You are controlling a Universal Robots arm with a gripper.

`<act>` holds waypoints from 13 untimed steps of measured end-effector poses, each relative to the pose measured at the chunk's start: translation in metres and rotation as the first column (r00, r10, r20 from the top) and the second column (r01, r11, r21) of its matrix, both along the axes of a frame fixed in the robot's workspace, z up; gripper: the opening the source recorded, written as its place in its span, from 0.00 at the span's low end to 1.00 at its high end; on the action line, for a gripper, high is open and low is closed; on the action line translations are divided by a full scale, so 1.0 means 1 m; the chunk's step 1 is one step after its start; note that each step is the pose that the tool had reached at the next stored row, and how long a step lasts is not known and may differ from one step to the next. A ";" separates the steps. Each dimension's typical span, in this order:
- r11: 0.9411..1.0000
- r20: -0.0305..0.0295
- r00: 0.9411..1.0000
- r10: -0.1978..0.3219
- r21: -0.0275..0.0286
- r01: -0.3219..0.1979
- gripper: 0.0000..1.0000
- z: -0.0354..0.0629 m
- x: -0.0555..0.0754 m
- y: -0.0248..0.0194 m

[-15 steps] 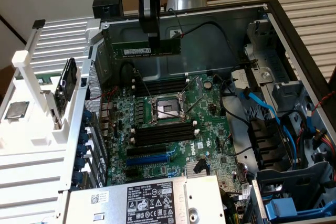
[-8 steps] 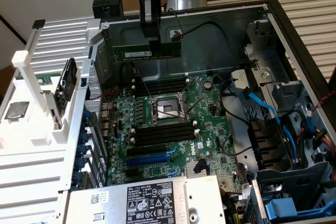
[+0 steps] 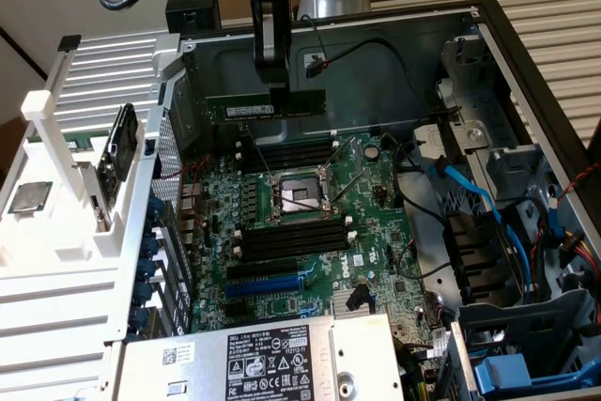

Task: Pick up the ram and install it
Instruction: 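Insert the ram into the slot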

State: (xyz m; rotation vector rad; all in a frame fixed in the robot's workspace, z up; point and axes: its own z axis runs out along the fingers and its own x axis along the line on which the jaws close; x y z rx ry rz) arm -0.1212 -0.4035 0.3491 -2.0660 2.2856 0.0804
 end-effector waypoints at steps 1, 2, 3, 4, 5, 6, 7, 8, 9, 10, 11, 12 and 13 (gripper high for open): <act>1.000 0.000 1.000 0.000 0.000 0.000 0.12 -0.0019 0.000 -0.0002; 1.000 0.000 1.000 0.000 0.001 0.000 0.12 -0.0038 0.000 -0.0003; 1.000 0.000 1.000 0.000 0.001 0.000 0.12 -0.0056 0.001 -0.0005; 1.000 0.000 1.000 0.000 0.001 0.000 0.12 -0.0073 0.001 -0.0011; 1.000 0.000 1.000 -0.001 0.005 0.001 0.12 -0.0108 0.001 -0.0044; 1.000 0.000 1.000 -0.001 0.009 0.001 0.12 -0.0123 0.001 -0.0070; 1.000 0.000 1.000 -0.001 0.014 0.001 0.12 -0.0133 0.002 -0.0094; 1.000 0.000 1.000 0.000 0.020 0.000 0.12 -0.0140 0.003 -0.0118; 1.000 -0.001 1.000 -0.001 0.027 0.001 0.12 -0.0148 0.006 -0.0151; 1.000 -0.003 1.000 -0.001 0.030 0.001 0.12 -0.0152 0.007 -0.0165; 0.999 -0.006 1.000 0.000 0.032 0.001 0.12 -0.0156 0.009 -0.0177; 0.999 -0.008 1.000 0.000 0.034 0.001 0.12 -0.0160 0.010 -0.0189; 0.999 -0.013 1.000 0.000 0.035 0.001 0.12 -0.0164 0.011 -0.0204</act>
